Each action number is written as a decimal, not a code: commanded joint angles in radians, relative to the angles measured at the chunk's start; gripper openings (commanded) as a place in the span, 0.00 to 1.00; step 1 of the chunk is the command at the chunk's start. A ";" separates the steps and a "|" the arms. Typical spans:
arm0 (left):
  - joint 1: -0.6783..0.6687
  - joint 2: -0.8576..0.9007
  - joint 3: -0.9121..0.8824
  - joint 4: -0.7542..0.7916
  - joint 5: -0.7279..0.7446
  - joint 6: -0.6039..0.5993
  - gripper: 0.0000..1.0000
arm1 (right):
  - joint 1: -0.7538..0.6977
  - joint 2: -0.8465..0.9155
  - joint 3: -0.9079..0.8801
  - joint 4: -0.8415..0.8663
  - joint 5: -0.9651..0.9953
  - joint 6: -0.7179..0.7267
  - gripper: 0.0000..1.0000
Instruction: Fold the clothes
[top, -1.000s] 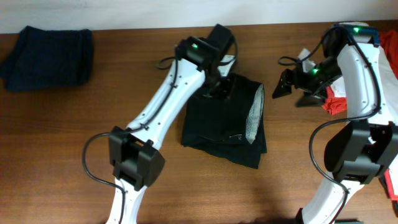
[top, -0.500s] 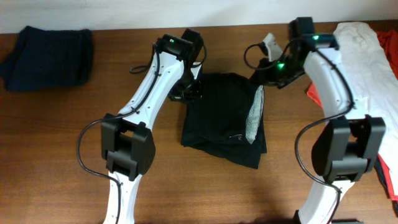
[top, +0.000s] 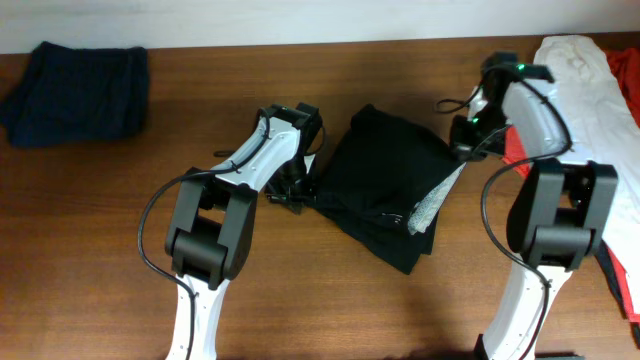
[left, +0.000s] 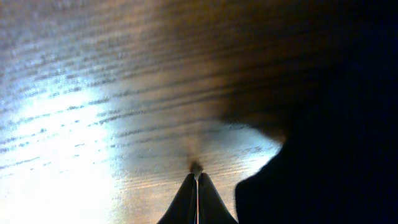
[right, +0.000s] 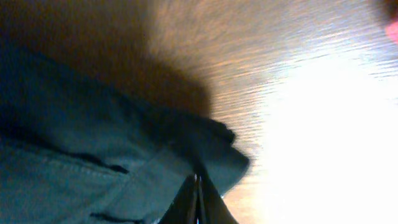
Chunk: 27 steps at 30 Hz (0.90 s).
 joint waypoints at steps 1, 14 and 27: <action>-0.005 0.006 -0.003 0.006 0.011 0.004 0.03 | 0.011 -0.076 0.140 -0.147 -0.126 -0.080 0.04; 0.182 0.006 0.007 -0.015 0.079 0.024 0.04 | 0.251 -0.132 -0.309 0.024 -0.420 -0.247 0.04; 0.182 0.005 0.007 0.003 0.079 0.025 0.03 | 0.201 -0.310 -0.492 0.013 -0.142 -0.009 0.04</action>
